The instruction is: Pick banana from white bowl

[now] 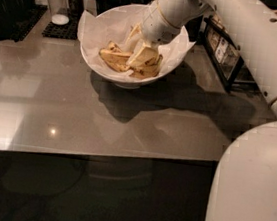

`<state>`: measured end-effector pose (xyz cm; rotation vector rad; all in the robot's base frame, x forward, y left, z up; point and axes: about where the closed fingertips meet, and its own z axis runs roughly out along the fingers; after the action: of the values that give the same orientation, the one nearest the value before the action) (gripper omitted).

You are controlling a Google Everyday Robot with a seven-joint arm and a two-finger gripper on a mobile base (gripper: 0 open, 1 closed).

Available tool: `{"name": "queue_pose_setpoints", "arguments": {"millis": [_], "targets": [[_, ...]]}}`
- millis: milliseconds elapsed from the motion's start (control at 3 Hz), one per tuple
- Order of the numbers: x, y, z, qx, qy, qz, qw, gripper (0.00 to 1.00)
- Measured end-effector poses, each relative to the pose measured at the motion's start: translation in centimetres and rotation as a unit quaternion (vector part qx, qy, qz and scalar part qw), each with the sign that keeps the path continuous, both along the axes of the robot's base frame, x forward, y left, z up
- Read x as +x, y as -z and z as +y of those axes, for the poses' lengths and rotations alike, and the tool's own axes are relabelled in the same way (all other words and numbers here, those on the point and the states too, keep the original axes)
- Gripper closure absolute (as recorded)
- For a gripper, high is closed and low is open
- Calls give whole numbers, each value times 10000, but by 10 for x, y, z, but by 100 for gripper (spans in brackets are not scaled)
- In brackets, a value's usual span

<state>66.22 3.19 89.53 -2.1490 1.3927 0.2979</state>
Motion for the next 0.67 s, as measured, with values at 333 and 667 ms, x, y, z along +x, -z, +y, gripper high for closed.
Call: {"name": "queue_pose_setpoints", "arguments": {"millis": [333, 667], "targets": [[-13, -36, -1, -403, 238, -545, 9974, 100], [-34, -66, -8, -677, 572, -1037, 9907, 100]]}}
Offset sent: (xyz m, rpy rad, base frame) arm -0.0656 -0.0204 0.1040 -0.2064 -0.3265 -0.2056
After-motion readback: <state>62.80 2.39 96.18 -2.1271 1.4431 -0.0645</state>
